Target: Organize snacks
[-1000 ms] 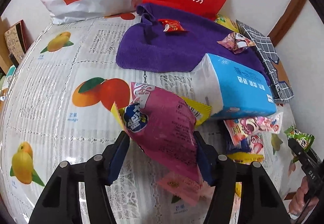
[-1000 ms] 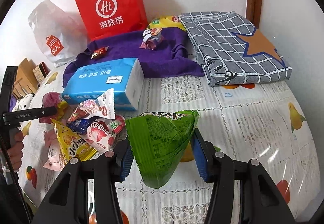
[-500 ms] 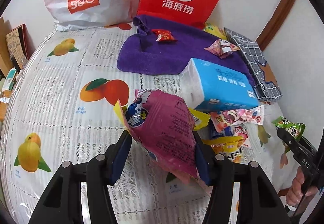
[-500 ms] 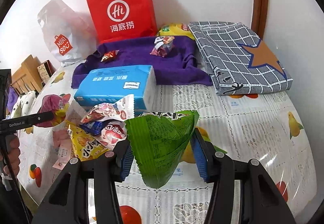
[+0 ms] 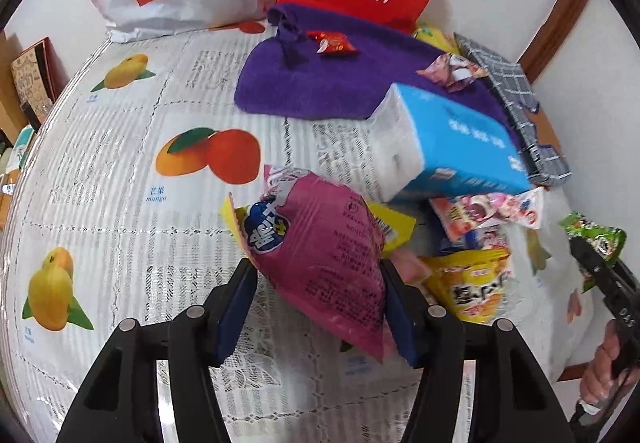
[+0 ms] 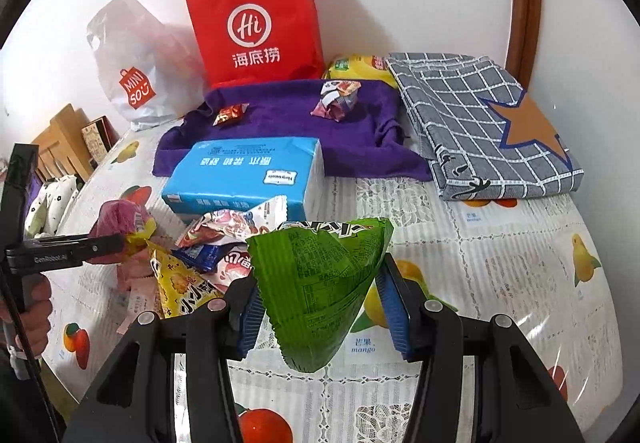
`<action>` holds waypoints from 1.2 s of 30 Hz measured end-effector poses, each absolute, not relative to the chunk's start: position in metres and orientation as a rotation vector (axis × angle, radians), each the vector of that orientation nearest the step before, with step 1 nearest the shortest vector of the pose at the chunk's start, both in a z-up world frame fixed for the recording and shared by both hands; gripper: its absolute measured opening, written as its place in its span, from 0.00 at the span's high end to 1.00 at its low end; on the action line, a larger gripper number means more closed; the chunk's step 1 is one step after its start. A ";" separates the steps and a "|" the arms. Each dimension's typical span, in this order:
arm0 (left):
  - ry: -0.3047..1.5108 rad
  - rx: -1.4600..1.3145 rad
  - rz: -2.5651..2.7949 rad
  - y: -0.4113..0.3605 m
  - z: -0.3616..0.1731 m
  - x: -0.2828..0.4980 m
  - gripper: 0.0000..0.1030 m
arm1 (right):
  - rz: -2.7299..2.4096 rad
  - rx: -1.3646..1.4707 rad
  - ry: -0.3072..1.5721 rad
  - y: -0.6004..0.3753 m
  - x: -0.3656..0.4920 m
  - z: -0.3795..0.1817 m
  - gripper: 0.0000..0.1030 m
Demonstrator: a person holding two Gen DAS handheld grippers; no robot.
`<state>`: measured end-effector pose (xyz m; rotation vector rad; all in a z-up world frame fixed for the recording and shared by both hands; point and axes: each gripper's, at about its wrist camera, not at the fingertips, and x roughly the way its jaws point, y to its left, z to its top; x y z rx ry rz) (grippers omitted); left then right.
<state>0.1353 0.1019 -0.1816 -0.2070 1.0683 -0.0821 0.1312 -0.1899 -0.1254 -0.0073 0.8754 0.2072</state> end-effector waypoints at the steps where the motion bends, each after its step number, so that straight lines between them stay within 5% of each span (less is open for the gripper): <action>1: 1.075 -0.201 -0.083 0.101 -0.184 0.137 0.34 | 0.206 -0.008 0.880 -0.190 0.132 -0.127 0.50; 7: 1.066 -0.185 -0.045 0.105 -0.191 0.151 0.21 | 0.199 -0.004 0.891 -0.193 0.135 -0.131 0.50; 36: 0.923 -0.239 -0.165 0.094 -0.124 0.151 0.29 | 0.220 -0.002 0.845 -0.179 0.160 -0.098 0.50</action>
